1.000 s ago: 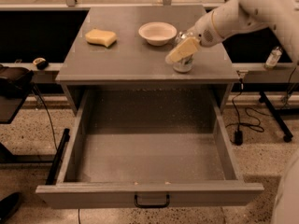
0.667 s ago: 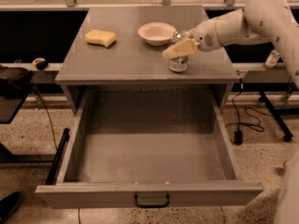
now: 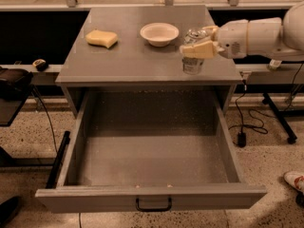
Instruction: Place 7up can into top drawer
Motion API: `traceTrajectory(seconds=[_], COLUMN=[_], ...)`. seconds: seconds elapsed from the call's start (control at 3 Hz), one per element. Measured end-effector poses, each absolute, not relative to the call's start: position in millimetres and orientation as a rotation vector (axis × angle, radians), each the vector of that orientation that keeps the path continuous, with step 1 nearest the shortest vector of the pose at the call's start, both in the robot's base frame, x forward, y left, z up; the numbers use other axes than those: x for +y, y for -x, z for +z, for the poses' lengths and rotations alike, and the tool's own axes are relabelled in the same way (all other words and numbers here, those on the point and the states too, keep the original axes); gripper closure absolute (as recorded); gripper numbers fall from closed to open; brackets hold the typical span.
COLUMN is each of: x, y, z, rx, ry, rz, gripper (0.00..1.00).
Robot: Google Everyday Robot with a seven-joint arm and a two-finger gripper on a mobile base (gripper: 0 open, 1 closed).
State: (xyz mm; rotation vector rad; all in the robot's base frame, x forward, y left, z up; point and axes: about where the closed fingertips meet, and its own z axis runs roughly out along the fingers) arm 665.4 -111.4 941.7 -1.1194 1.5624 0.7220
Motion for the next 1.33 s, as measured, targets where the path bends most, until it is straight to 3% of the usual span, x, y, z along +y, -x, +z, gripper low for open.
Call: traceTrajectory(seconds=[0.33, 0.67, 1.0, 1.33], x=[-113, -103, -103, -84], y=[-585, -563, -563, -550], z=[953, 962, 963, 922], rx=[1.572, 1.578, 1.576, 1.543], ry=[1.361, 1.426, 1.425, 1.350], rz=[0.523, 0.470, 0.470, 0.675], gripper=[1.00, 1.00, 1.00, 1.00])
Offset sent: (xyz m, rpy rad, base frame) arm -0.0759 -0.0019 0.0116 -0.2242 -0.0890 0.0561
